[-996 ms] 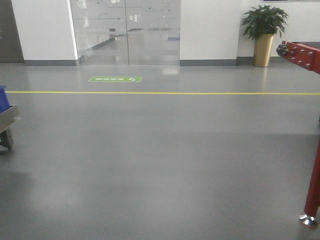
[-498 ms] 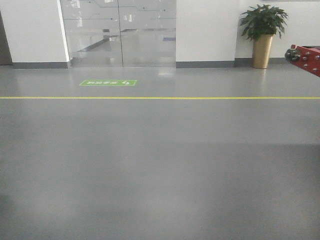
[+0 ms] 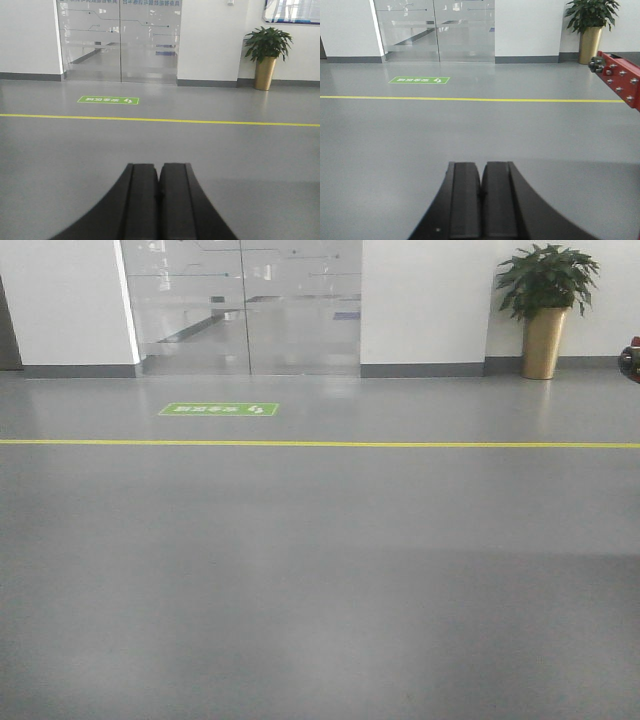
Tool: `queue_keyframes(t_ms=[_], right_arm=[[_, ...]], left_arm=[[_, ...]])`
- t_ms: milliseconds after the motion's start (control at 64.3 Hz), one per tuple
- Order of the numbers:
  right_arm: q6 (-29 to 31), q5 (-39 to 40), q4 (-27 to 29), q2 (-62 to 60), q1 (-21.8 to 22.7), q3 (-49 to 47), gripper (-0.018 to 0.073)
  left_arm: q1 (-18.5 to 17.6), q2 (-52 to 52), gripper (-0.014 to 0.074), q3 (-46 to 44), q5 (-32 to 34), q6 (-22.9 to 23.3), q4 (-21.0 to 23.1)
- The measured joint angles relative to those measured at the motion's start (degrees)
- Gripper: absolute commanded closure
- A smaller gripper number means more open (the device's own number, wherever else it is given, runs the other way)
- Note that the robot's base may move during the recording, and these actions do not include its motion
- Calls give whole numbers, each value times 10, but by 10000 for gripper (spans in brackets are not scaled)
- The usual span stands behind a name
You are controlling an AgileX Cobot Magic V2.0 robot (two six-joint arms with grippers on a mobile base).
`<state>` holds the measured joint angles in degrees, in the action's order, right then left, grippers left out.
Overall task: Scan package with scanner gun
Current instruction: 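Drive the base forward and turn toward the red conveyor table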
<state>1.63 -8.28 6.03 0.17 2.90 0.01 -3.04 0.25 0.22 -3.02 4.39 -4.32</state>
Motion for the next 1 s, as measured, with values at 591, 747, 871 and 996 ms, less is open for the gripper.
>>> queue_keyframes(t_ms=[591,747,871,996], right_arm=[[0,0,0,0,0,0,720],[0,0,0,0,0,0,720],[0,0,0,0,0,0,720],[0,0,0,0,0,0,720]], left_arm=[[0,0,707,0,0,0,0],[0,0,707,0,0,0,0],[0,0,707,0,0,0,0],[0,0,707,0,0,0,0]])
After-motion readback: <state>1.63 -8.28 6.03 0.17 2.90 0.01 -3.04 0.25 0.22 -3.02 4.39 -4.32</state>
